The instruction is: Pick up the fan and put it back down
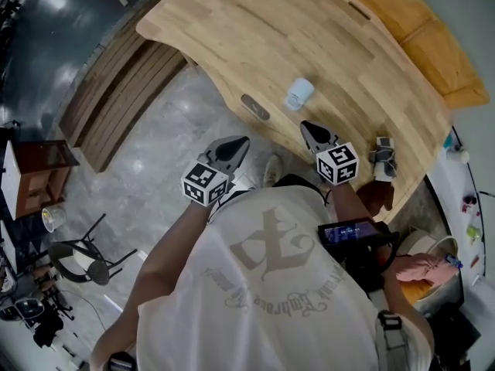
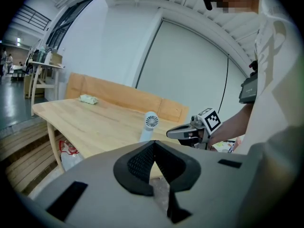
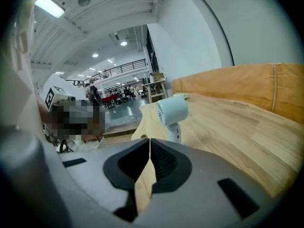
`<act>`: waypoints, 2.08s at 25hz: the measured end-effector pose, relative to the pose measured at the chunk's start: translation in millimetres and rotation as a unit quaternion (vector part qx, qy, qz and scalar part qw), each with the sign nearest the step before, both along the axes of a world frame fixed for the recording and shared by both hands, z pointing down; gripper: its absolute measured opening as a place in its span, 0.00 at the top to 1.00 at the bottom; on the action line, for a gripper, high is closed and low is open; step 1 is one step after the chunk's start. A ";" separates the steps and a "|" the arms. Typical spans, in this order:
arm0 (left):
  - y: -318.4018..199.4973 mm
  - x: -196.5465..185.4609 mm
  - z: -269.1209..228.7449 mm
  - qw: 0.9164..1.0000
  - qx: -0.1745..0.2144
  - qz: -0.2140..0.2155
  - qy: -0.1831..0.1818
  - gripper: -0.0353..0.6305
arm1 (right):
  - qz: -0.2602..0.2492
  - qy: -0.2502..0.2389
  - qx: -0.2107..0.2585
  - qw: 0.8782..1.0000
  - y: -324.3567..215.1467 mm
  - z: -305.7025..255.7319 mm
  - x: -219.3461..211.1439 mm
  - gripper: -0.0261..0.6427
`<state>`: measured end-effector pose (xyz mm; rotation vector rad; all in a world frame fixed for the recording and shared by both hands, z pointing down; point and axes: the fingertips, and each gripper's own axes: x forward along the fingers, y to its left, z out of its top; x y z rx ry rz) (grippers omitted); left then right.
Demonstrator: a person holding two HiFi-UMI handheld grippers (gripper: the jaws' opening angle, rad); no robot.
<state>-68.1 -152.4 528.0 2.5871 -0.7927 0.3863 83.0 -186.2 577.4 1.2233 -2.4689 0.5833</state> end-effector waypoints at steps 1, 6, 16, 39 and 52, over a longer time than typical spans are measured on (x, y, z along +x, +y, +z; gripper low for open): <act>-0.5 0.3 1.0 1.000 -0.001 -0.001 -0.002 0.93 | 0.001 0.002 -0.001 1.000 -2.9 1.8 2.2 0.94; -5.9 -1.0 7.1 1.000 -0.011 -0.011 -0.010 0.93 | 0.004 0.005 -0.004 1.000 -19.6 12.4 10.4 0.94; -15.9 -0.9 17.1 0.999 -0.023 -0.027 -0.018 0.93 | -0.012 0.019 -0.019 1.000 -43.8 40.0 12.6 0.90; -25.6 -12.3 23.1 0.996 -0.034 -0.069 -0.042 0.93 | -0.053 0.044 -0.026 0.997 -94.5 72.3 1.5 0.69; -28.6 -16.2 16.7 0.996 -0.036 -0.072 -0.046 0.93 | -0.068 0.065 -0.012 0.996 -95.7 66.2 -4.8 0.73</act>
